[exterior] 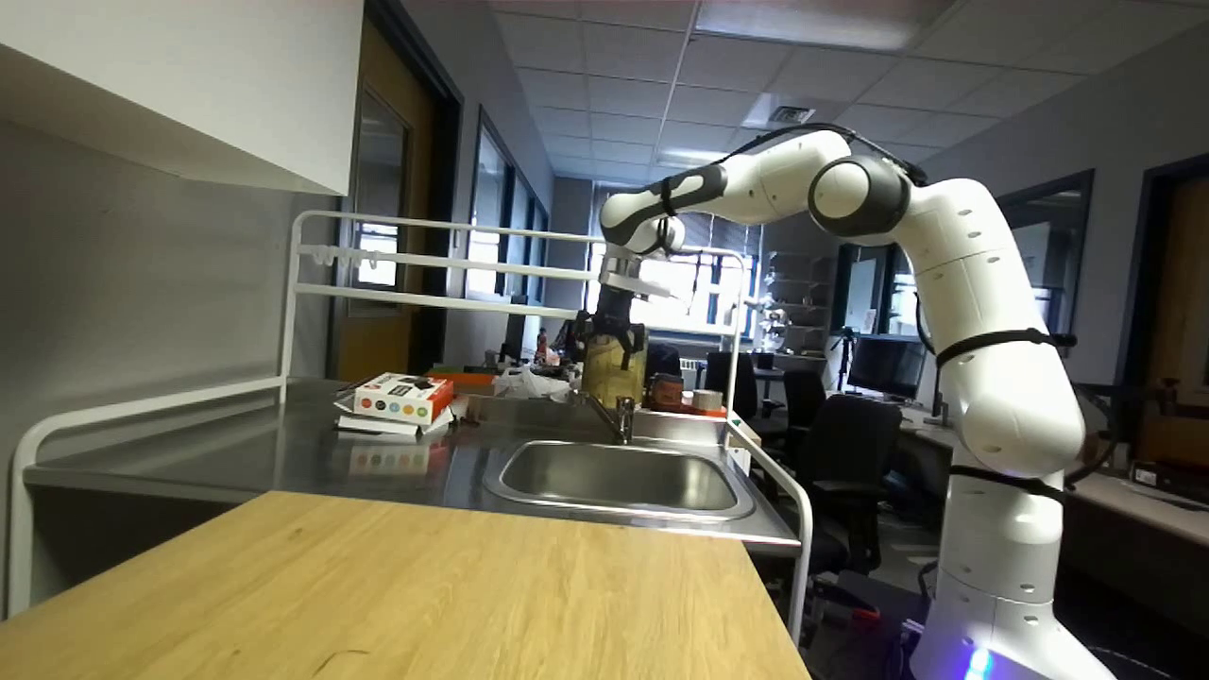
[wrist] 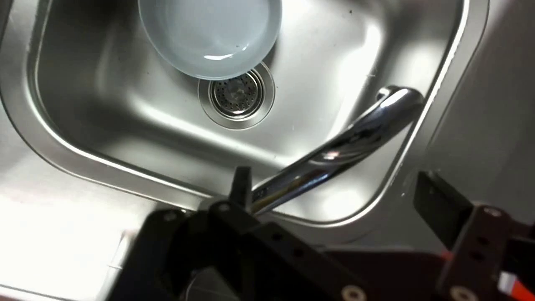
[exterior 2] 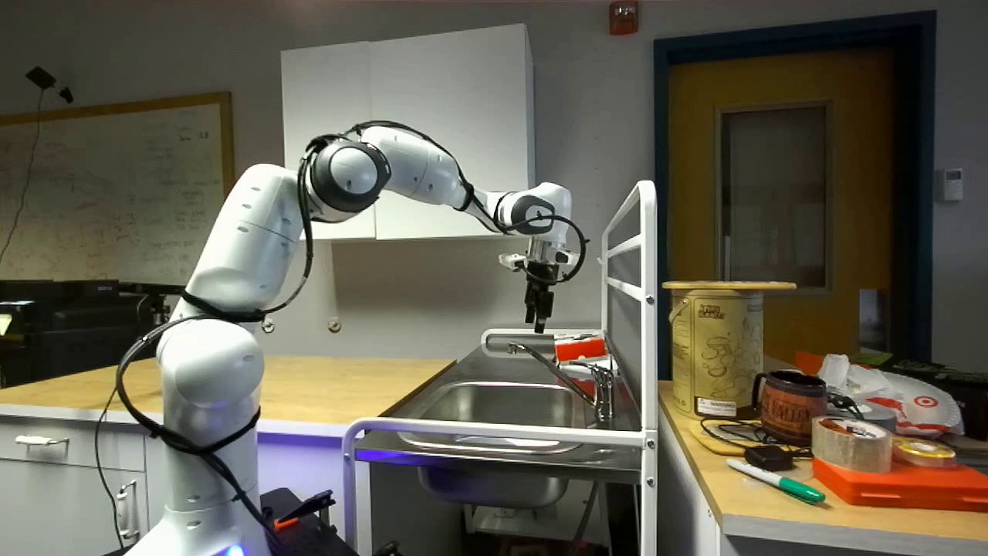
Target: Pull the faucet of the sink to the right.
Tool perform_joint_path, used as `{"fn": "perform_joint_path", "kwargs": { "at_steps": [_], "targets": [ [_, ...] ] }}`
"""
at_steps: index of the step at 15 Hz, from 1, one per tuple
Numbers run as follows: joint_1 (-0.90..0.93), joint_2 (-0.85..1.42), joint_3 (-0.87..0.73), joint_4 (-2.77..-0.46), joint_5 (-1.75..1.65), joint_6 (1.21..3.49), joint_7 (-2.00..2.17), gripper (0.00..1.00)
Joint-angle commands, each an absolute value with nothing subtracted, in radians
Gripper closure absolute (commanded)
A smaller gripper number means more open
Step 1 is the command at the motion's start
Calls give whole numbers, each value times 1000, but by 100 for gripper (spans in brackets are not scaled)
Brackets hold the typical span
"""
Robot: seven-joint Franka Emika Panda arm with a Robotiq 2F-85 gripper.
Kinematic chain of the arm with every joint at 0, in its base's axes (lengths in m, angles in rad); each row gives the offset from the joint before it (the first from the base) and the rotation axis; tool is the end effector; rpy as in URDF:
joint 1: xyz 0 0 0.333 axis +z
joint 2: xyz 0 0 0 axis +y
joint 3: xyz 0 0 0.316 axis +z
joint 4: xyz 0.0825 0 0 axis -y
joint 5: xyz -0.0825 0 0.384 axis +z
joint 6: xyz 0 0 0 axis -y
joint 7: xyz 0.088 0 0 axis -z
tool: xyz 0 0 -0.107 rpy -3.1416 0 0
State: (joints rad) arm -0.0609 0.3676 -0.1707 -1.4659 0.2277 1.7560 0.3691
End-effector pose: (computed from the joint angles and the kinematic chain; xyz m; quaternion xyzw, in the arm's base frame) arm 0.6524 -0.1170 0.4687 -0.9453 0.3142 0.0412 0.0776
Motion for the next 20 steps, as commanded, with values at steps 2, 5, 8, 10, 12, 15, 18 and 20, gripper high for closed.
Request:
{"fn": "perform_joint_path", "kwargs": {
  "at_steps": [2, 5, 8, 10, 12, 15, 18, 20],
  "targets": [
    [-78, 532, -146, -1224, 246, 1665, 540, 0],
    [-80, 578, -128, -1171, 279, 1581, 615, 0],
    [-78, 579, -106, -1167, 331, 1513, 675, 0],
    [-79, 559, -96, -1191, 363, 1485, 705, 0],
    [-75, 534, -97, -1223, 369, 1479, 718, 0],
    [-72, 542, -117, -1232, 333, 1511, 737, 0],
    [-99, 580, -120, -1202, 365, 1507, 781, 0],
    [-110, 596, -116, -1197, 376, 1498, 804, 0]
  ]
}}
